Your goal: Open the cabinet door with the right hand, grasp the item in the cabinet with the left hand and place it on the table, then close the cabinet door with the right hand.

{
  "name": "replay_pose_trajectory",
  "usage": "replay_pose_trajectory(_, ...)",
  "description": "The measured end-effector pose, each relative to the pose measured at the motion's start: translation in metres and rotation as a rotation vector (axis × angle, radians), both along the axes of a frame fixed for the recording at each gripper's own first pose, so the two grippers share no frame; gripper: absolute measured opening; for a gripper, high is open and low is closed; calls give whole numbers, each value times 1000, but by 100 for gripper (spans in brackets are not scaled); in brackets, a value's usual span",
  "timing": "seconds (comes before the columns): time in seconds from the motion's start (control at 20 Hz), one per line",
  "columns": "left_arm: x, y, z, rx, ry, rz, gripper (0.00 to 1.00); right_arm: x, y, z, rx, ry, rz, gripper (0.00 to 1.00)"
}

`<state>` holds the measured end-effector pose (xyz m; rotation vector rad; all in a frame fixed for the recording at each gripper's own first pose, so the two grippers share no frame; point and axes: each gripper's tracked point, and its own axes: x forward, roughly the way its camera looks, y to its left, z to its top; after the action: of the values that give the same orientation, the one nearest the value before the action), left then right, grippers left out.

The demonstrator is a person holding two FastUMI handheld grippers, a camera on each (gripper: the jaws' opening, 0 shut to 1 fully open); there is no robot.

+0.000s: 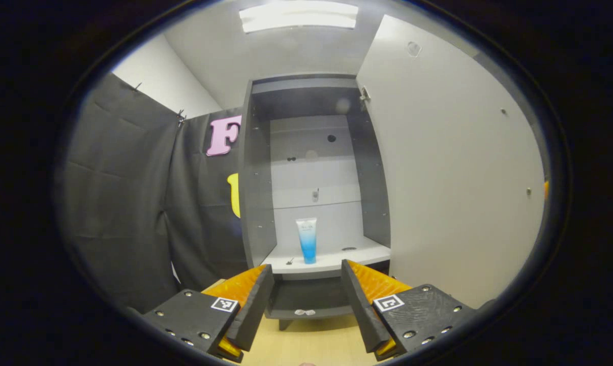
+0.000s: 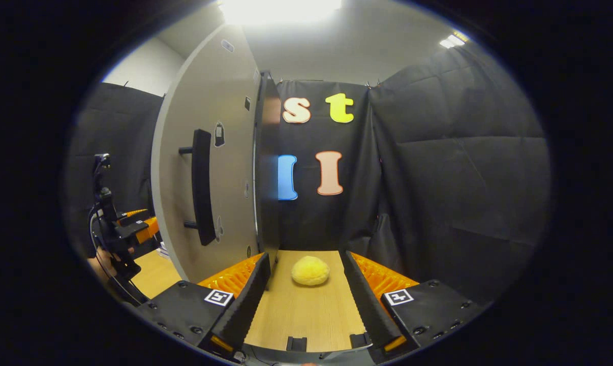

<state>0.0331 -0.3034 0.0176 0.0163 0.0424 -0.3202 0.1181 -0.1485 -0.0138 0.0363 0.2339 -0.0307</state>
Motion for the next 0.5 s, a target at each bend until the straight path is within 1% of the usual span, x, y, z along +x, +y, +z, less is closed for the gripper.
replay_pose_trajectory(0.05,11,-3,0,-3,5,-3,81,0,-1,-1,7,2,-13,89)
replay_pose_trajectory(0.1,24,-7,0,-9,9,-4,81,4,-3,-3,9,5,-29,92)
replay_pose_trajectory(0.25,65,-14,-2,-47,9,-8,81,12,-9,-3,-4,9,-77,92)
replay_pose_trajectory(0.4,106,-22,-5,-60,9,-20,81,27,-13,0,15,6,-125,92)
replay_pose_trajectory(0.45,116,-25,-7,-64,6,-27,81,32,-14,1,20,6,-139,89)
replay_pose_trajectory(0.5,127,-29,-7,-69,3,-35,81,38,-15,2,18,6,-154,92)
